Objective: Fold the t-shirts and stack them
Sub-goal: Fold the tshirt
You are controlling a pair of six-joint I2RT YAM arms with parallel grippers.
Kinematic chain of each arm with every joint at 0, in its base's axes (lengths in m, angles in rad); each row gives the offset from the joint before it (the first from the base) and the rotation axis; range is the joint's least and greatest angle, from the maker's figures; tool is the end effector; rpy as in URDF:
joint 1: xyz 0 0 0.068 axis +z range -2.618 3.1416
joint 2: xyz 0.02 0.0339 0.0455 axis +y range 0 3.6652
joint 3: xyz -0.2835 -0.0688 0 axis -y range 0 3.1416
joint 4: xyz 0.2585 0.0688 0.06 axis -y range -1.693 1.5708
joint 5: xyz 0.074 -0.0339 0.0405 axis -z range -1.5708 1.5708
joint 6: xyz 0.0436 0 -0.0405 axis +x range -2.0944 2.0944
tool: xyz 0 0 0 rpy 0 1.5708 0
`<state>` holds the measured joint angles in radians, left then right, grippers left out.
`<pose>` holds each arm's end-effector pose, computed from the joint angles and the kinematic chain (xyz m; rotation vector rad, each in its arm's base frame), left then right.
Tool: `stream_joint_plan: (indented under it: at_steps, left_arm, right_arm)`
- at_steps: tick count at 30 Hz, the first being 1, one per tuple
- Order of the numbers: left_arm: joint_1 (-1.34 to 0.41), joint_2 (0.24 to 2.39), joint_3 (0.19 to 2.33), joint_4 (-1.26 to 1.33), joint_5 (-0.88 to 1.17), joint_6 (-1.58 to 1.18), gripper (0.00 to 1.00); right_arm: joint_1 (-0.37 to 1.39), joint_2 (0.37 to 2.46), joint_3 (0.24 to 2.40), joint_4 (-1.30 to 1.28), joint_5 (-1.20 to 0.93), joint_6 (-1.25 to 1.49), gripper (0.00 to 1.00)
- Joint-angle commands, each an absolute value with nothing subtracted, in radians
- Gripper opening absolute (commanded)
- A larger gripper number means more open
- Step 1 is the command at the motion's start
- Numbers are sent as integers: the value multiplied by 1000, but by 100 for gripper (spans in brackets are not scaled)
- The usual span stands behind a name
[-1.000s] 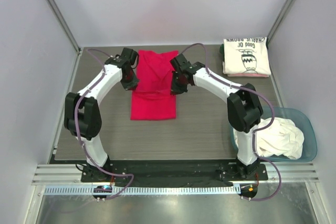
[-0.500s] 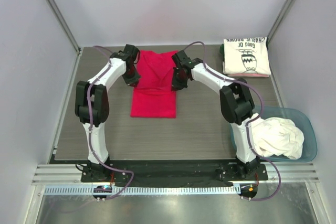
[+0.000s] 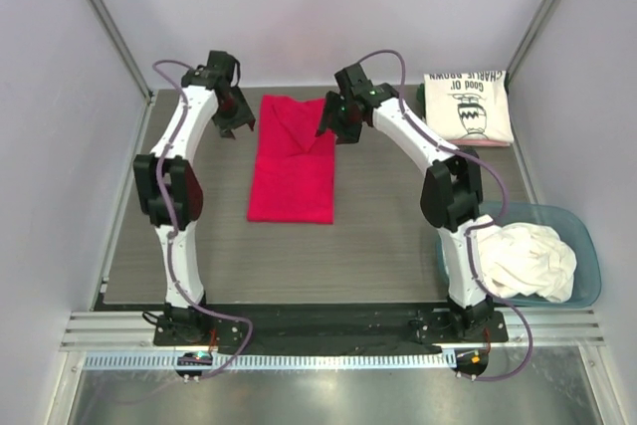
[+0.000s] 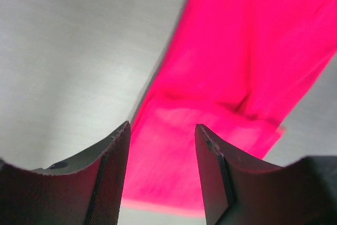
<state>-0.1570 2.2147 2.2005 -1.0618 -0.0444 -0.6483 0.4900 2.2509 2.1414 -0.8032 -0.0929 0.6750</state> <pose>0.4994 -0.0771 0.2931 -0.6618 2.5781 -0.2091 0.4689 0.2547 0.2724 0.1975 2.5727 0.5848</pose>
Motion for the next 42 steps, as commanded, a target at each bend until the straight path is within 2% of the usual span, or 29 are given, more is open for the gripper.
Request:
stream_joint_plan:
  at_steps: [1, 3, 10, 16, 28, 31, 37, 42]
  left_arm:
    - [-149, 1995, 1946, -1045, -11, -620, 53]
    - [-149, 1863, 1726, -981, 24, -635, 52]
    - [-149, 1596, 1227, -705, 185, -689, 53]
    - [-150, 1517, 1014, -566, 244, -732, 54]
    - [-149, 1528, 907, -486, 204, -755, 49]
    - [-149, 1537, 891, -483, 186, -758, 46]
    - [-149, 1526, 850, -479, 141, -755, 45]
    - [-149, 1546, 815, -440, 155, -772, 40]
  right_arm:
    - [596, 2093, 1998, -780, -95, 658, 65]
    - [618, 2077, 1896, -756, -106, 652, 64]
    - [666, 1958, 1593, -639, -133, 707, 64]
    - [673, 1850, 1352, -546, -140, 768, 62]
    - [678, 1848, 1198, -428, -155, 805, 57]
    - [678, 1865, 1180, -411, -160, 808, 52]
    - [678, 1890, 1169, -397, -161, 804, 31]
    - [678, 1911, 1170, -388, -166, 802, 19]
